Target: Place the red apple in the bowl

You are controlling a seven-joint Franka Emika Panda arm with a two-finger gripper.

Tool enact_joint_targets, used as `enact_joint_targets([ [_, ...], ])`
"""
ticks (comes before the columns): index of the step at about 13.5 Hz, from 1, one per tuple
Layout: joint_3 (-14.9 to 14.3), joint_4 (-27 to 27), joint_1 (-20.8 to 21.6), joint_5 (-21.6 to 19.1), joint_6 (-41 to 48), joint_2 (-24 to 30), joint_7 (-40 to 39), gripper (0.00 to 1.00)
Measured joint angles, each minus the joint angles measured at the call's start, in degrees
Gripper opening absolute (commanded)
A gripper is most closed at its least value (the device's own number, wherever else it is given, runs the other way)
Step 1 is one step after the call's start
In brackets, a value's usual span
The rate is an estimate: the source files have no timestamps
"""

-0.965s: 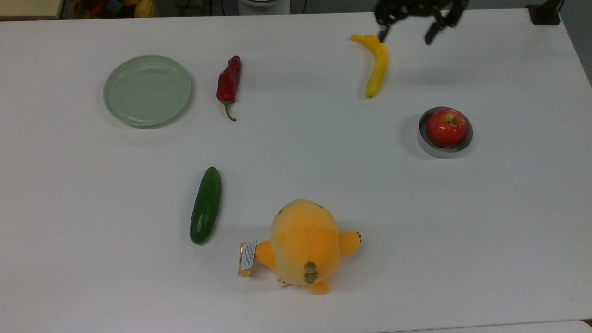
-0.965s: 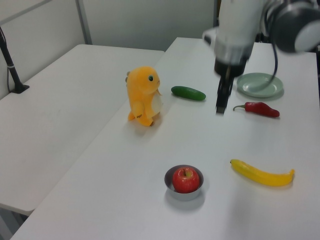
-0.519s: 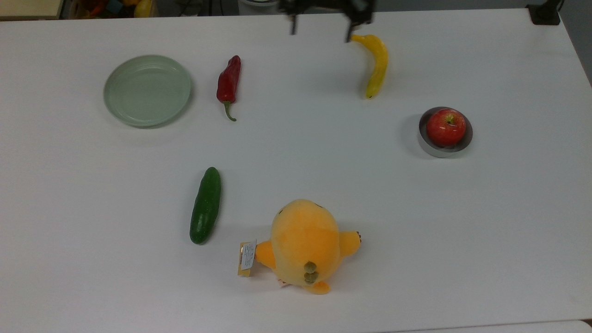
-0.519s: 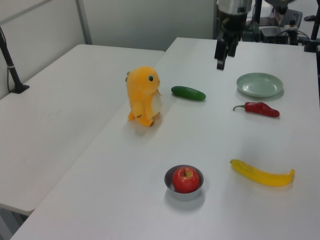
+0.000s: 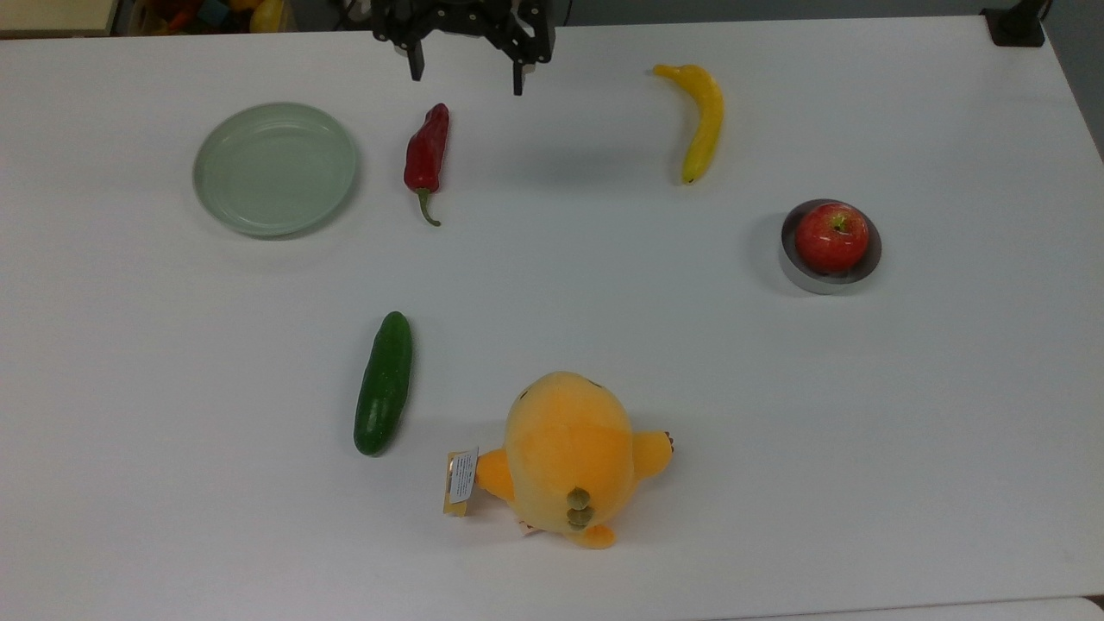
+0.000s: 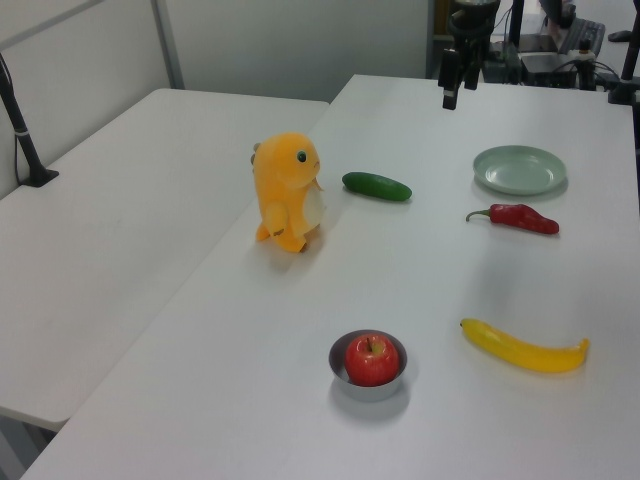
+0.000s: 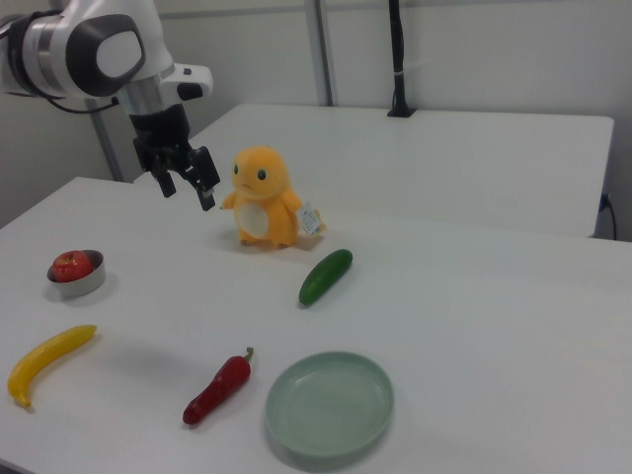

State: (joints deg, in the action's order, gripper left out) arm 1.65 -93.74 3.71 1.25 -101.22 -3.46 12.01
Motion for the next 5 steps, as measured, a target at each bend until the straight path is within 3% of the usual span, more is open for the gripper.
enact_joint_targets([
  [5, -0.8, -1.1, 1.1, 0.0, -3.0, -0.5, -0.3, 1.0],
])
